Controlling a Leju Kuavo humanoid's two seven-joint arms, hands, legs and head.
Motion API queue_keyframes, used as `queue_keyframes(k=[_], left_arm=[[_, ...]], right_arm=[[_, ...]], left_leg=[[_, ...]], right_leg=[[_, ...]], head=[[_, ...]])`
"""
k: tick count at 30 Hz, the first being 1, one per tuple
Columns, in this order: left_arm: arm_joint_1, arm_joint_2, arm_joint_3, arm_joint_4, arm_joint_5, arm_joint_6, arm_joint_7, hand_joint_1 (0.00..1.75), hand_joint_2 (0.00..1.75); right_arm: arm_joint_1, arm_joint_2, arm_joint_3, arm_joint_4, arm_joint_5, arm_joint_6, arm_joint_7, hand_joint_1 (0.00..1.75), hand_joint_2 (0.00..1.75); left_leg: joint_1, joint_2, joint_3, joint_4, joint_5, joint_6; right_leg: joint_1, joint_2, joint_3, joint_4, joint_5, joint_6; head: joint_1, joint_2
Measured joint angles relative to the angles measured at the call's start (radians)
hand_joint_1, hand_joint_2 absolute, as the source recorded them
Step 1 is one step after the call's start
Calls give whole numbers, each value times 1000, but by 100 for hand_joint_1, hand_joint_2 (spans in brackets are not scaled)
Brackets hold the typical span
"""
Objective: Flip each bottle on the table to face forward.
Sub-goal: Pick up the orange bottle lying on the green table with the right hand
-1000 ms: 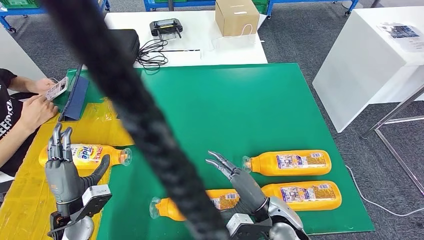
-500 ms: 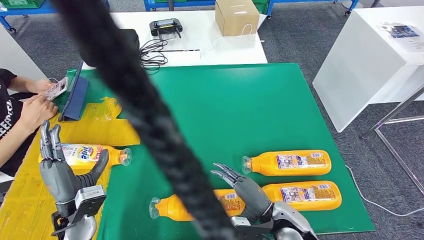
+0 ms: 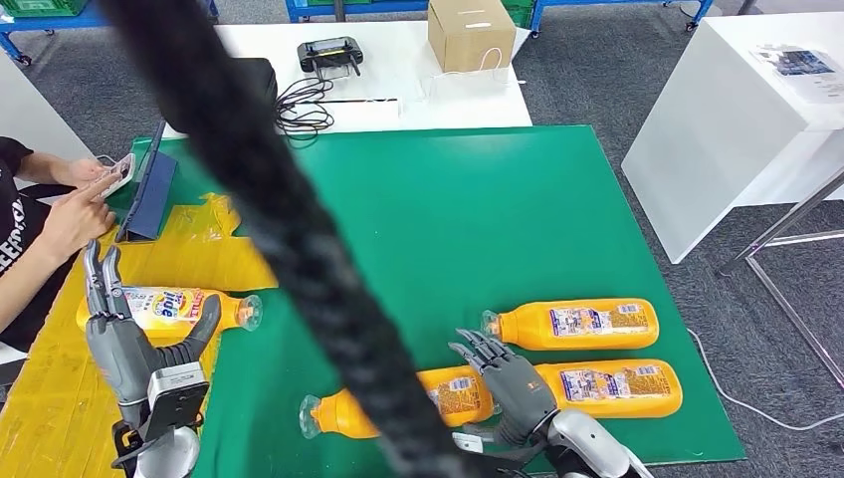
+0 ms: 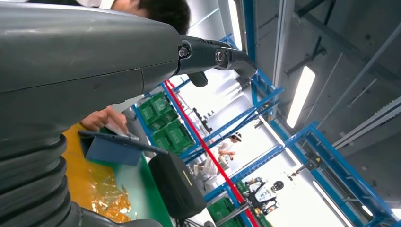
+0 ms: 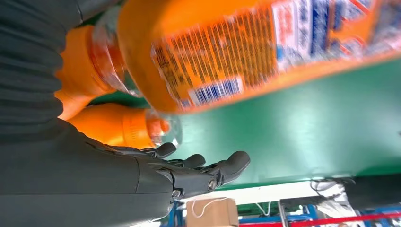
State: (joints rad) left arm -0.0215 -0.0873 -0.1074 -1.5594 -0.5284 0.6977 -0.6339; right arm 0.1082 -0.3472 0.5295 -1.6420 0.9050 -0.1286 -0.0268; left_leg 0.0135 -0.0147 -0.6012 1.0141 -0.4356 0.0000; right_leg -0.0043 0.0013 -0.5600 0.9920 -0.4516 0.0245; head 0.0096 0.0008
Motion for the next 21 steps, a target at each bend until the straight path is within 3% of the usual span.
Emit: queue_keyframes(k=[21], left_arm=[[-25,-15,-24,29,-4,-10,15,0,175]], right_arm=[[-65,33,66,88,72,25,-12,0,175]], left_leg=[[0,0,0,0,0,0]], right_leg=[[0,0,0,0,0,0]], head=[[0,0]])
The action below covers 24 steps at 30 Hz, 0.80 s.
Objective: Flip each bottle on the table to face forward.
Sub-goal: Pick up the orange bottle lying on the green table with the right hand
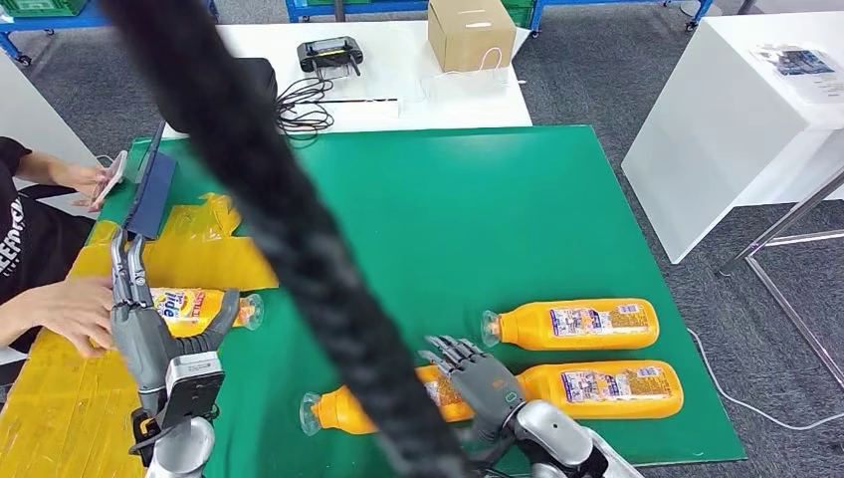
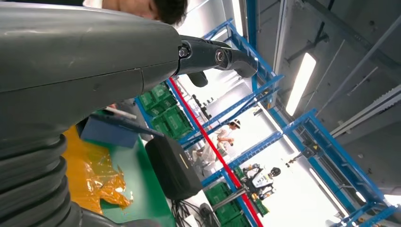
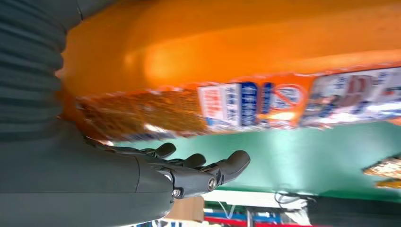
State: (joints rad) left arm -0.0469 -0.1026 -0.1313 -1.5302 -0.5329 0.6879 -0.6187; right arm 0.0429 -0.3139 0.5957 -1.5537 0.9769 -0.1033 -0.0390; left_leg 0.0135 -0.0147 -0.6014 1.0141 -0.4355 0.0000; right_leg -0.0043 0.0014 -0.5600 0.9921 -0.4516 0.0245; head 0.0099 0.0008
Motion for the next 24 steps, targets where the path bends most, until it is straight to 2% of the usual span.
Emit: queue_keyframes(k=[5,9,12,13,16,17,20,24], left_arm=[[-17,-10,-17,21,7,-15,1,0,175],[-28,-12,-19,31,12,-18,1,0,175],[-30,-13,-19,37,15,-19,1,0,175],[-31,-13,-19,38,15,-19,1,0,175],[-35,-14,-20,45,17,-19,0,0,175],[-37,-14,-21,46,18,-19,0,0,175],[-38,-15,-22,48,23,-19,0,0,175],[-38,-16,-27,48,24,-18,-1,0,175]], right_arm=[[-109,59,82,93,61,-11,-6,0,175],[-157,75,118,130,64,-11,-6,0,175],[-175,81,131,147,64,-11,-6,8,175],[-180,82,134,151,64,-11,-6,21,175],[-200,85,150,171,63,-5,-6,120,175],[-206,85,155,177,62,-2,-6,147,175],[-218,86,164,189,59,2,-4,157,175],[-228,92,171,201,48,2,4,157,175]], left_leg=[[0,0,0,0,0,0],[0,0,0,0,0,0],[0,0,0,0,0,0],[0,0,0,0,0,0],[0,1,0,0,0,0],[0,1,0,0,0,0],[0,1,0,0,0,0],[0,1,1,0,0,0]], right_leg=[[0,0,0,0,0,0],[0,0,0,0,0,0],[0,0,0,0,0,0],[0,0,0,0,0,0],[0,0,0,0,0,0],[0,1,0,0,0,0],[0,0,0,0,0,0],[0,0,1,0,0,0]], head=[[0,0],[0,0],[0,0],[0,0],[0,0],[0,0],[0,0],[0,0]])
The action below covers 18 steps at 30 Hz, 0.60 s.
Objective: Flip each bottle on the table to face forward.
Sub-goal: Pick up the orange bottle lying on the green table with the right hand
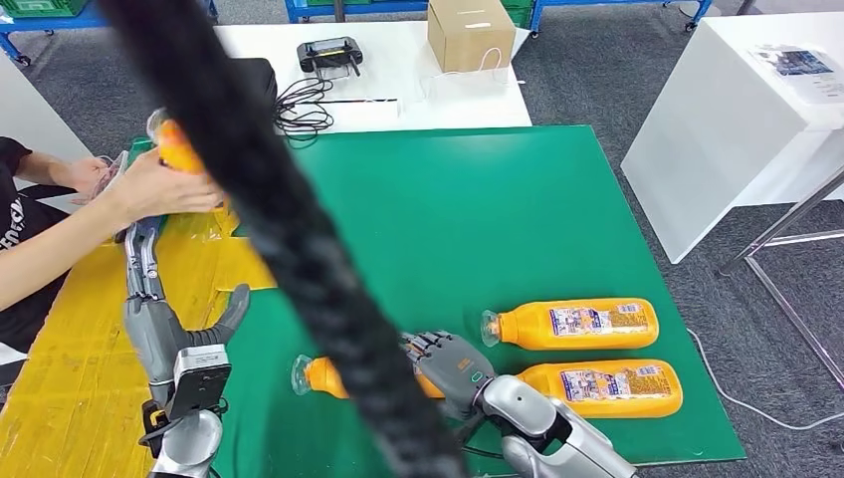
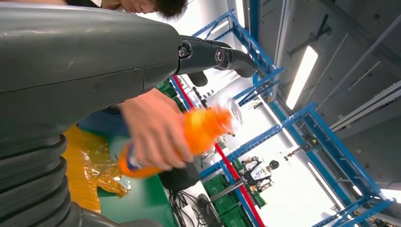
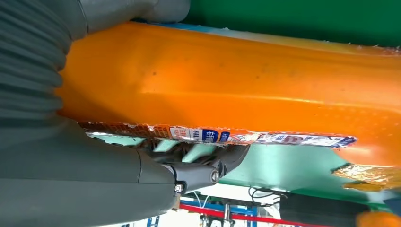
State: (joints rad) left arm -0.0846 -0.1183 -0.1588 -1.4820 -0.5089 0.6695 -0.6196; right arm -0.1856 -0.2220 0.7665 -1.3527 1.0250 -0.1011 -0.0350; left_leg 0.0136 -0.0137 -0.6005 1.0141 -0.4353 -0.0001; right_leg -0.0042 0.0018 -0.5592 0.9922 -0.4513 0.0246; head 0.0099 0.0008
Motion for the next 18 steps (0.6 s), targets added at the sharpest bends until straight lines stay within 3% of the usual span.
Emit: queue_keyframes(k=[13,16,18], left_arm=[[1,0,-10,0,-1,-1,0,0,175],[5,0,-11,-1,21,-35,7,0,175],[11,0,-12,-8,91,-123,26,0,175]], right_arm=[[-4,18,5,6,-2,-25,14,174,175],[12,34,-2,1,-6,-87,4,175,175],[43,61,-27,-24,-26,-188,-25,174,175]], left_leg=[[0,0,0,0,0,0],[0,0,0,0,0,0],[0,-1,-1,0,0,0]], right_leg=[[0,0,0,0,0,0],[0,0,0,0,0,0],[0,0,0,0,0,0]], head=[[0,0],[0,0],[0,0]])
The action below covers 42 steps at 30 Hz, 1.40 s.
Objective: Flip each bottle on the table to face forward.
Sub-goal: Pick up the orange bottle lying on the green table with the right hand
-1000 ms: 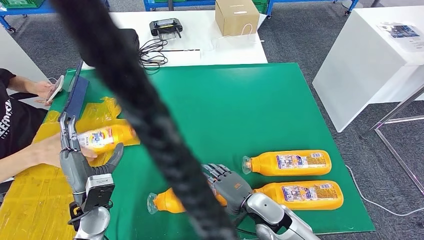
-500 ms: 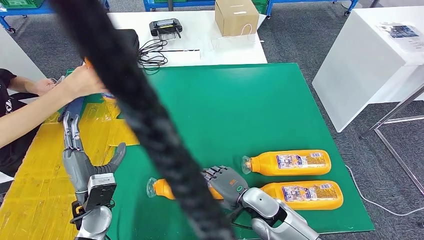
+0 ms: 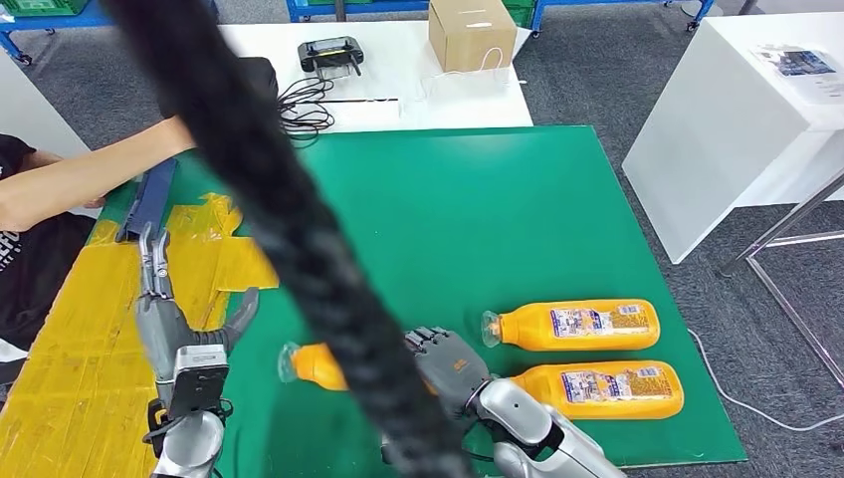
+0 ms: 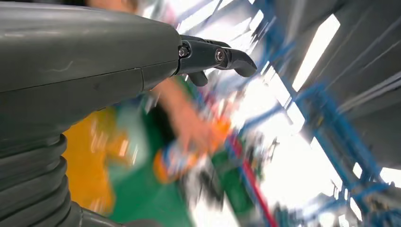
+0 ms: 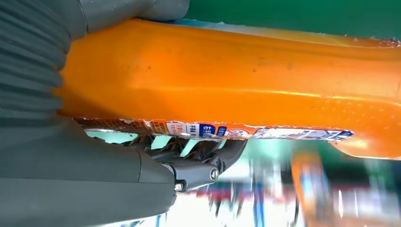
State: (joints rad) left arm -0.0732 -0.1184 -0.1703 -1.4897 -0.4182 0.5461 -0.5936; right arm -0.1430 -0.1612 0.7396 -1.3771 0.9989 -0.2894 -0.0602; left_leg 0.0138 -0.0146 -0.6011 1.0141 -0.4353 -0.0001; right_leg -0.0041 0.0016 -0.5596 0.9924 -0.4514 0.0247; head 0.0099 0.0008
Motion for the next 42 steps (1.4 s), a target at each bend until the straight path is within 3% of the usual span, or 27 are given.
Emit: queue_keyframes(k=[4,14,27,36,42], left_arm=[[4,0,2,-19,208,-254,48,0,175],[14,19,0,13,444,-663,131,0,175],[16,31,-4,55,484,-738,136,0,175],[10,37,-51,71,670,-1000,179,0,175],[-34,38,-111,91,719,-1011,222,0,175]], right_arm=[[81,72,-92,-90,-96,-159,-76,174,175],[140,178,-259,-155,-259,-277,-225,175,175],[151,214,-288,-174,-267,-292,-246,175,175],[136,227,-279,-167,-323,-230,-304,174,175],[99,243,-189,-86,-109,-315,-326,175,175]], left_leg=[[0,-3,-2,0,0,0],[-1,-1,-2,0,0,0],[-1,-1,-2,0,0,0],[-1,-1,-2,0,0,0],[0,-1,-2,0,0,0]], right_leg=[[0,-2,-1,0,0,0],[0,-1,-2,0,0,0],[0,-1,-2,0,0,0],[0,-1,-2,0,0,0],[0,-1,-2,0,0,0]], head=[[0,0],[0,0],[0,0],[0,0],[0,0]])
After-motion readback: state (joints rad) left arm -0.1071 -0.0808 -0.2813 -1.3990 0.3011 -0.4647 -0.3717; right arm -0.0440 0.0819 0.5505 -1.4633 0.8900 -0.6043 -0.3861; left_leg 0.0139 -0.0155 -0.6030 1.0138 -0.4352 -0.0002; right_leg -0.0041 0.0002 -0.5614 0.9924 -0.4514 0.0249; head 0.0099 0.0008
